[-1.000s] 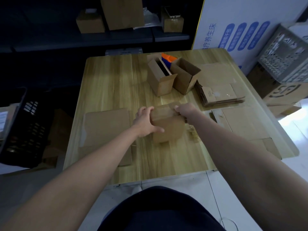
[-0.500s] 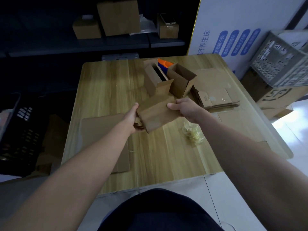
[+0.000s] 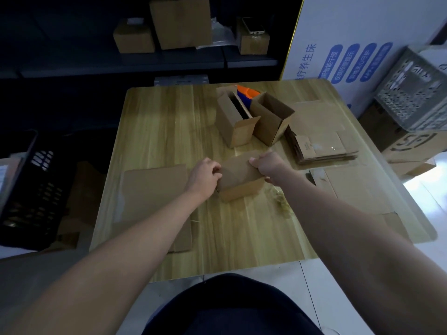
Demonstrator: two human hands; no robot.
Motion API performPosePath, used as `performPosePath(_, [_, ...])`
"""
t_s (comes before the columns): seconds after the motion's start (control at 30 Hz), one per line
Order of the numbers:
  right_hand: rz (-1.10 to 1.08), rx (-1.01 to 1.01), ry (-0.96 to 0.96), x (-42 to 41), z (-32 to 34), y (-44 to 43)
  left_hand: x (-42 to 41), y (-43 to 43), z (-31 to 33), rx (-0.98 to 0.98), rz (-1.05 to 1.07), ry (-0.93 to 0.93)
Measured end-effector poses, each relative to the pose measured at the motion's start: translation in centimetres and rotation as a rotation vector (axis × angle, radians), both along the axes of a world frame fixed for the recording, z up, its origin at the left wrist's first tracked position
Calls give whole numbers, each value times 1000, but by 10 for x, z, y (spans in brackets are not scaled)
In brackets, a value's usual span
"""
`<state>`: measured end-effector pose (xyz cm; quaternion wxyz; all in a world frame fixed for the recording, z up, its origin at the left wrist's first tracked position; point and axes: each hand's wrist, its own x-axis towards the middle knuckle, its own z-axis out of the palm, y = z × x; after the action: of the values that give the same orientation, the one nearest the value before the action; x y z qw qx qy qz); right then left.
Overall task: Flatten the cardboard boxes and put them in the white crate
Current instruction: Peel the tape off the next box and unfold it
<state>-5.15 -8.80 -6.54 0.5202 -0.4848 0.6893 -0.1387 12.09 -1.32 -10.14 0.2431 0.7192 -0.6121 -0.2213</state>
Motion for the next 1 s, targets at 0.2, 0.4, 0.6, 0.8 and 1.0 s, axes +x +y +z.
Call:
performPosePath(0.2, [54,21,73,7,3,-7,-4,-9,4,60,57,29])
performPosePath(0.4, [55,46,86,10,1,-11,-8,-13,4,102,38,24])
performPosePath(0.6, [17,37,87,6,-3,-11,-9,-10,-6,34,-25,91])
performPosePath(0.8, [37,28,118,4,-2,-9,-11,-11,-6,12,-27,98])
performPosePath(1.0, [-5,70,103,4,0,-9,-11,-10,4,63,-109,-13])
